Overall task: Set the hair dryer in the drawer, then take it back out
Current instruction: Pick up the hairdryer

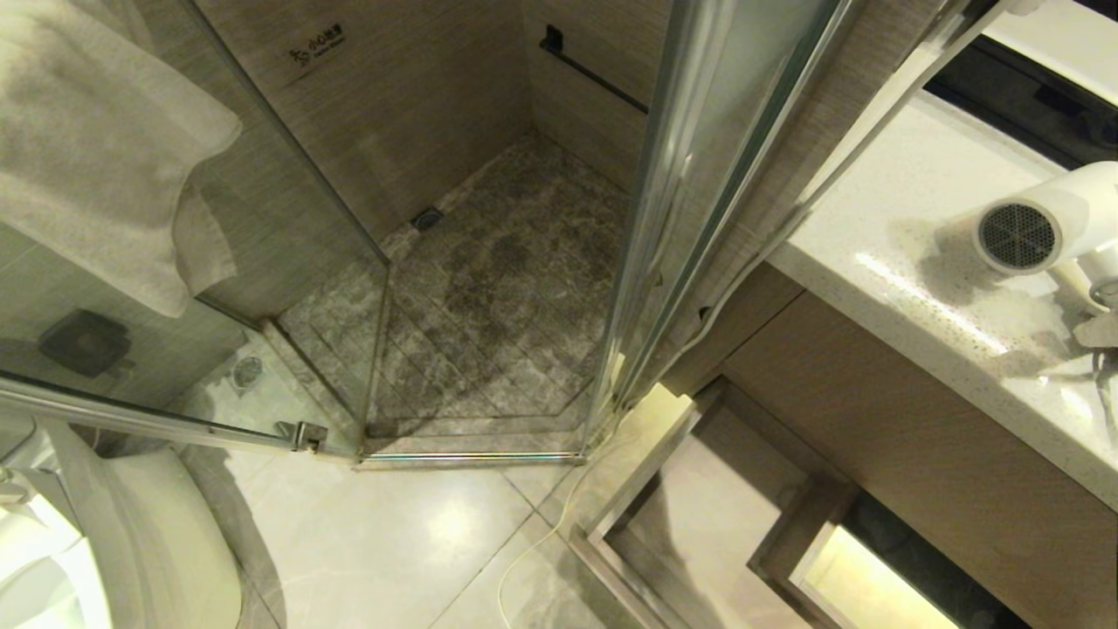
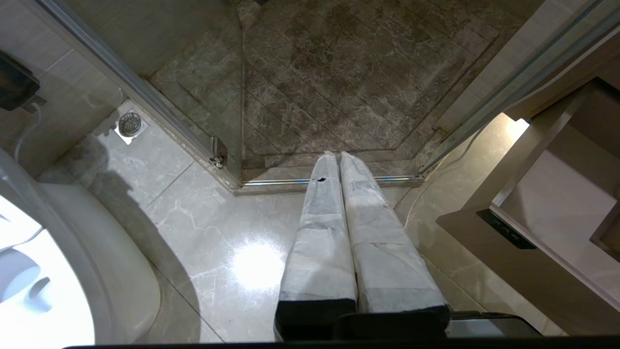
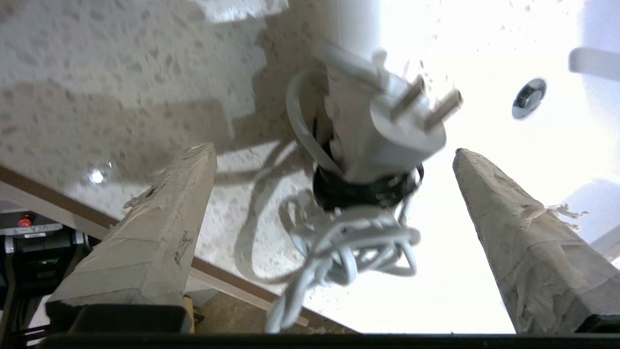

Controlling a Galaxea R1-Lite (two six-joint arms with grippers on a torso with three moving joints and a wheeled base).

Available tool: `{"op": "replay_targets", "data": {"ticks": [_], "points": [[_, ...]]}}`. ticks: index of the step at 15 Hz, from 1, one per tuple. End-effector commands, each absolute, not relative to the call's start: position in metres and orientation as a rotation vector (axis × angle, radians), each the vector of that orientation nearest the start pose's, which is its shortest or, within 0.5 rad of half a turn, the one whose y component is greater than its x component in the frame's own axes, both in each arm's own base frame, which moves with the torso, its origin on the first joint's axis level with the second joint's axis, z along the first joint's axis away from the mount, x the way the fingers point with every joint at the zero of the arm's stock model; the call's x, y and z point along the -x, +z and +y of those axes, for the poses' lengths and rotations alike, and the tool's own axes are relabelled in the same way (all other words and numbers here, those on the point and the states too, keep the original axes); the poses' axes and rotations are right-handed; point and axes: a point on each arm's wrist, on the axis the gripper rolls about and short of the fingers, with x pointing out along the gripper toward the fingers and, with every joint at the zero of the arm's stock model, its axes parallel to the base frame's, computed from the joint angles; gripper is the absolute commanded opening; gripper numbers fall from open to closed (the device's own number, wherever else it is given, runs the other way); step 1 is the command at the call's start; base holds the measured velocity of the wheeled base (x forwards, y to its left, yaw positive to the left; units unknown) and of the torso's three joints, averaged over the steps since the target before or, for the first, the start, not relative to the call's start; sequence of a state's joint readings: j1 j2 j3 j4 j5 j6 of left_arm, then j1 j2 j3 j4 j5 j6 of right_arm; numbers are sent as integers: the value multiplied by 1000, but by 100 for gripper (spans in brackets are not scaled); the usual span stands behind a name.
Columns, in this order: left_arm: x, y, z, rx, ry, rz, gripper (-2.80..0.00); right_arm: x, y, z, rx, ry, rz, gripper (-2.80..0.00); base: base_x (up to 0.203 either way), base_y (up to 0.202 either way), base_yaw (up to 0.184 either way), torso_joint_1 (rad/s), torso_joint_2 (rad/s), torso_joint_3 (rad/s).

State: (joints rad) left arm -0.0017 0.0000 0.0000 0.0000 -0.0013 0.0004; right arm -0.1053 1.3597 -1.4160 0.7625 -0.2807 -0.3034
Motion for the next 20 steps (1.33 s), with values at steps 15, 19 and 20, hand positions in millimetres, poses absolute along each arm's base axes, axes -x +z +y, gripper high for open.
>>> {"op": "replay_targets", "data": {"ticks": [15,19,20], "points": [[23,75,0,0,-4,1,-280,-227,305,-43,347,-262,745,0,0,0,0,0,0,0],[23,75,0,0,-3,2,-280,-231,304,-48,352,-235,738,-280,0,0,0,0,0,0],[23,75,0,0,-3,2,-280,-231,303,-48,353,-234,740,-280,0,0,0,0,0,0]]}}
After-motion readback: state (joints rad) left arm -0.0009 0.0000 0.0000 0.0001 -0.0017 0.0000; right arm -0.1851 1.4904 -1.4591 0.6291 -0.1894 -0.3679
